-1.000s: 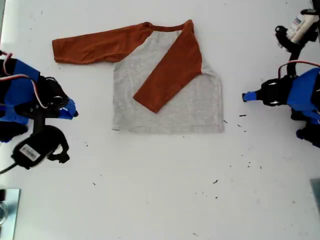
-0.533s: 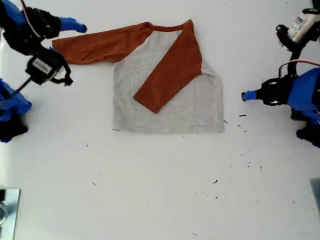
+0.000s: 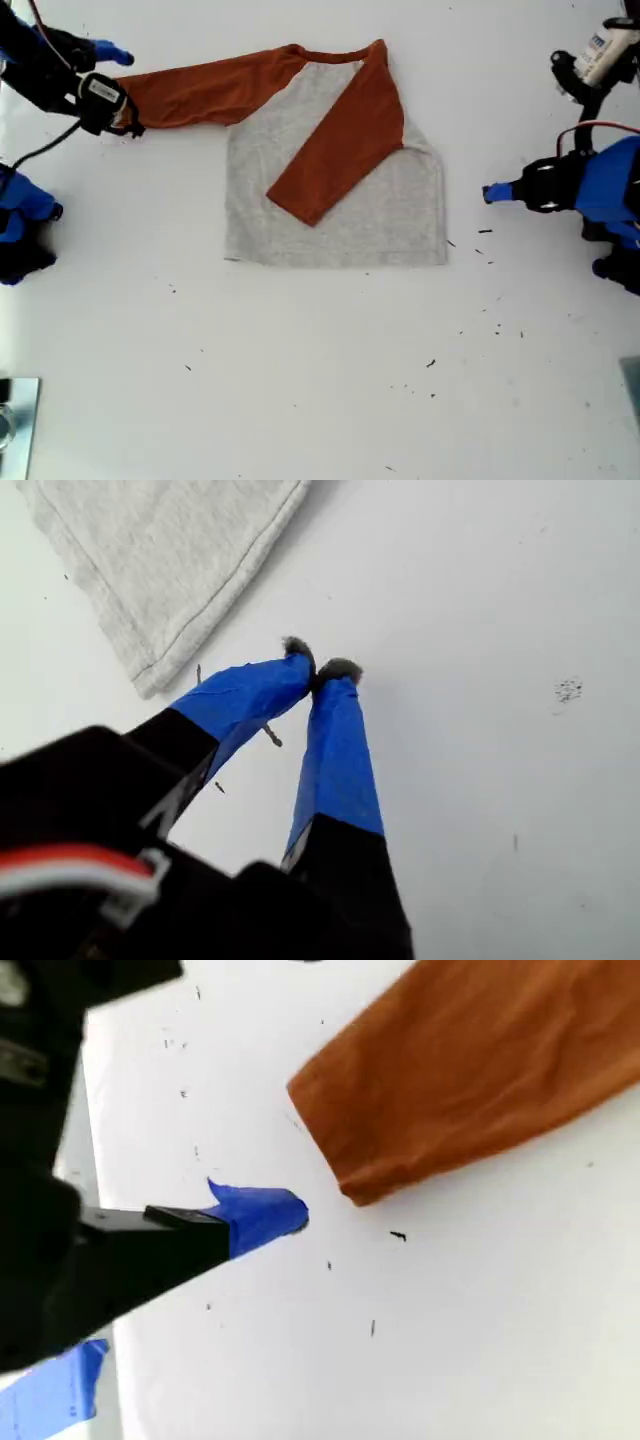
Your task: Fold t shirt
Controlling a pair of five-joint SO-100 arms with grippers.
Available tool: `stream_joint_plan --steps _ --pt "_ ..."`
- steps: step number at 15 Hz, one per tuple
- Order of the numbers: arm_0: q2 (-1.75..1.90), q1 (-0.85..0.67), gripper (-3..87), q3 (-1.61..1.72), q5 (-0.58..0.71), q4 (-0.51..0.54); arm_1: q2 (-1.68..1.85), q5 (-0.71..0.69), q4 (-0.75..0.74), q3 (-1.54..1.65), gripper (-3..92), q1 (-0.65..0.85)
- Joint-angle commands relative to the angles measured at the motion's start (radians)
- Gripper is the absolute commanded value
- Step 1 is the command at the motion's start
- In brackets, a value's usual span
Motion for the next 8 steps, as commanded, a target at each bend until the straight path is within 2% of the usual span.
stream_joint_plan --steps 1,4,5,6,8 --pt "-0.109 -0.008 29.4 0.017 0.015 -0.118 0.015 -0.015 0.018 0.057 3.5 -0.009" --pt "-0.209 -0.037 14.9 0.009 0.106 -0.23 0.015 -0.005 0.023 0.057 3.5 -0.018" --pt "-0.186 -0.051 7.0 0.005 0.129 -0.242 0.015 -0.002 0.025 0.057 3.5 -0.018" --pt "-0.109 -0.032 1.8 -0.011 0.132 -0.222 0.015 0.0 0.025 0.057 3.5 -0.018" --pt "0.032 0.074 -0.2 -0.137 0.106 -0.118 0.015 0.003 0.026 0.057 3.5 -0.017"
